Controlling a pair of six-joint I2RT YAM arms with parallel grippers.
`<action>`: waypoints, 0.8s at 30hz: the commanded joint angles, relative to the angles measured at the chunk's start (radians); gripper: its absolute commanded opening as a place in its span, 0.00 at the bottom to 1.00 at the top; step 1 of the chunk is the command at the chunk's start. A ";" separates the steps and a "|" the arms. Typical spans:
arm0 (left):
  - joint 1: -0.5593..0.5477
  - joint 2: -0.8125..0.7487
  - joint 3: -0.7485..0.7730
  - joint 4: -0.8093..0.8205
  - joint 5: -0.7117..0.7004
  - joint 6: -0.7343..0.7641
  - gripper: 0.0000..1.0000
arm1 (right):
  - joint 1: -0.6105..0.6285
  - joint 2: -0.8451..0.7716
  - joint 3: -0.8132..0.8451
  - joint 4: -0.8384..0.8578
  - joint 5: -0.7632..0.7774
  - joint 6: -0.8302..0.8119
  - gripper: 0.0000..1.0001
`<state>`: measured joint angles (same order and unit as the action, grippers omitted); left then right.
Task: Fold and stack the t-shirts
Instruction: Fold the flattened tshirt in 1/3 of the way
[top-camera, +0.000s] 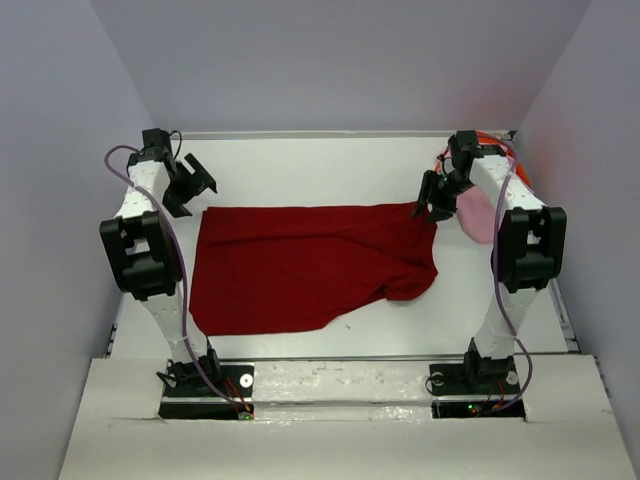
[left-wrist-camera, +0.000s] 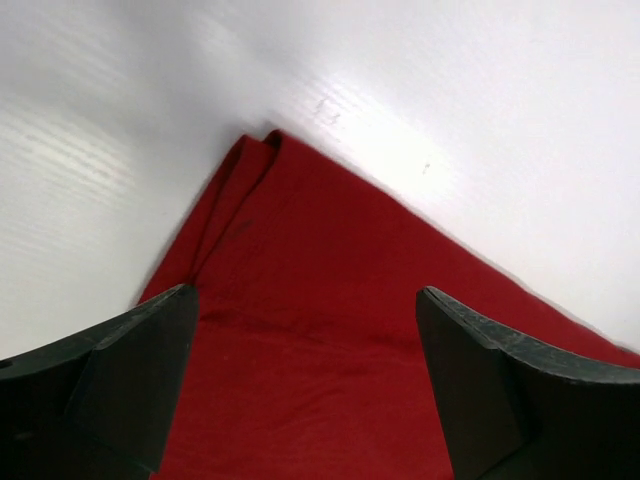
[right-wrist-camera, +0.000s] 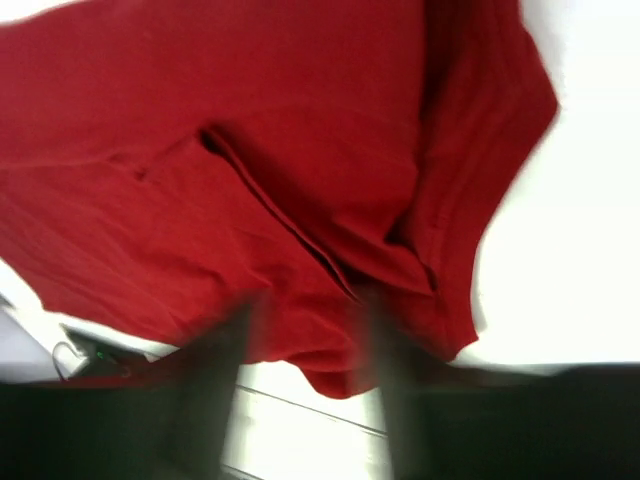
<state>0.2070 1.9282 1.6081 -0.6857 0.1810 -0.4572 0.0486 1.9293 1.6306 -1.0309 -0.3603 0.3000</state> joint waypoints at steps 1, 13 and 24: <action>-0.030 -0.031 0.067 0.041 0.083 -0.009 0.99 | 0.017 0.046 0.090 0.041 -0.075 0.042 0.23; -0.112 0.051 0.113 0.049 0.164 0.011 0.99 | 0.046 0.201 0.175 0.124 -0.102 0.076 0.00; -0.126 0.101 0.124 0.009 0.178 0.064 0.99 | 0.046 0.303 0.248 0.134 -0.046 0.053 0.00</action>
<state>0.0864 2.0304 1.6913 -0.6453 0.3206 -0.4294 0.0929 2.2158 1.8332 -0.9249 -0.4301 0.3630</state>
